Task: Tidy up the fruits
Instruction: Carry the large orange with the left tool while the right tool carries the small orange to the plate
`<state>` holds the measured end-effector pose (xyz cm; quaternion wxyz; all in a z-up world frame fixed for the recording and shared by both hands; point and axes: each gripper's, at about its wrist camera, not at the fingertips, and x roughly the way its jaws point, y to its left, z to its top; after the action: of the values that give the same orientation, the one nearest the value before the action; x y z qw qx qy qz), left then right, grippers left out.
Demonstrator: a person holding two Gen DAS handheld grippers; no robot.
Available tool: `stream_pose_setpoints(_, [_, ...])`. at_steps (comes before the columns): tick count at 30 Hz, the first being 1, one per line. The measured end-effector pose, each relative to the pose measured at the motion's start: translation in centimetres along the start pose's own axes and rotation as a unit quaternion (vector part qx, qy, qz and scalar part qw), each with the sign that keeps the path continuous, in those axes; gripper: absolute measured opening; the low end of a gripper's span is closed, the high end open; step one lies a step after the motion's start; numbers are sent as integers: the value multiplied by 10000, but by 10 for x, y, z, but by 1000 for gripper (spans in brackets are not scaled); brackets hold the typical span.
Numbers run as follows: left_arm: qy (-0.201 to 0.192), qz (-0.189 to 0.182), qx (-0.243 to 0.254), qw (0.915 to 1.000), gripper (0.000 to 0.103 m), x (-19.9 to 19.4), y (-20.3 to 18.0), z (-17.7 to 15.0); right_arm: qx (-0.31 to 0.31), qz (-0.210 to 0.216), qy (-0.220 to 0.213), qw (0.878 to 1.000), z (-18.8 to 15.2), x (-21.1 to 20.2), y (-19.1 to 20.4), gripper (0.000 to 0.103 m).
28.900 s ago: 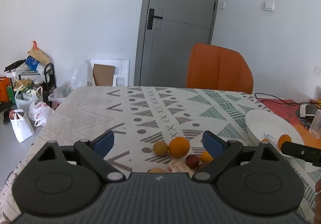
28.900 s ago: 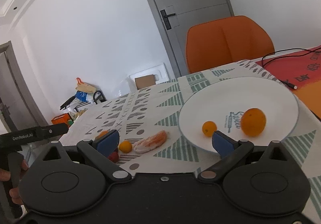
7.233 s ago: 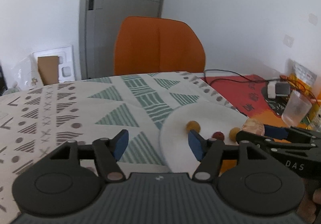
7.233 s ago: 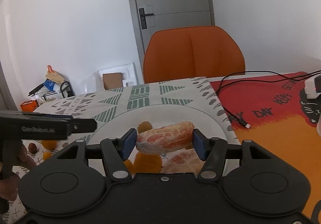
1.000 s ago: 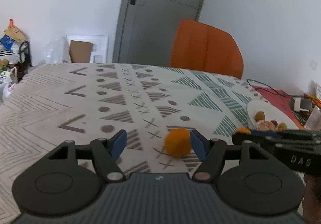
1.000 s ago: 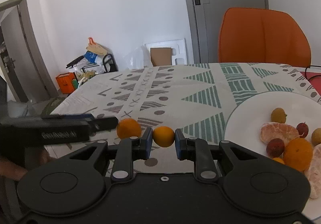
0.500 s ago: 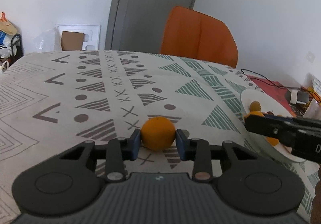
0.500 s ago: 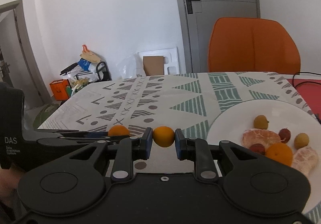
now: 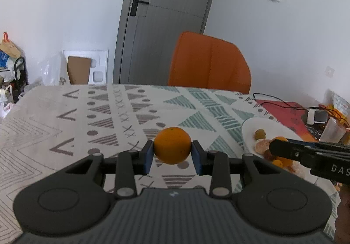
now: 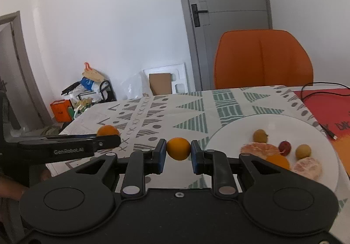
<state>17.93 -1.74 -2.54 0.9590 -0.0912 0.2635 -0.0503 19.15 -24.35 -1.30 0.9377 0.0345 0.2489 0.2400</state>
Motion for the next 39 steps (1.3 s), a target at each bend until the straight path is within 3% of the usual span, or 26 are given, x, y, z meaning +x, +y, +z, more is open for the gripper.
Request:
stream_pose_setpoints(12, [-210,-190,171,9995,35,-12,-30,9,224,-148,-295,9992,1,-38,-23,22])
stream_pose_setpoints(23, [-149,-615,418,9971,35,0,-70,10,472,-595,-447,9961,-5,-67,-60,22])
stream_pose_setpoints(39, [142,-855,737,9935,35,26,-104,1,749,-653,-185,9949,-33,-55,-86,23])
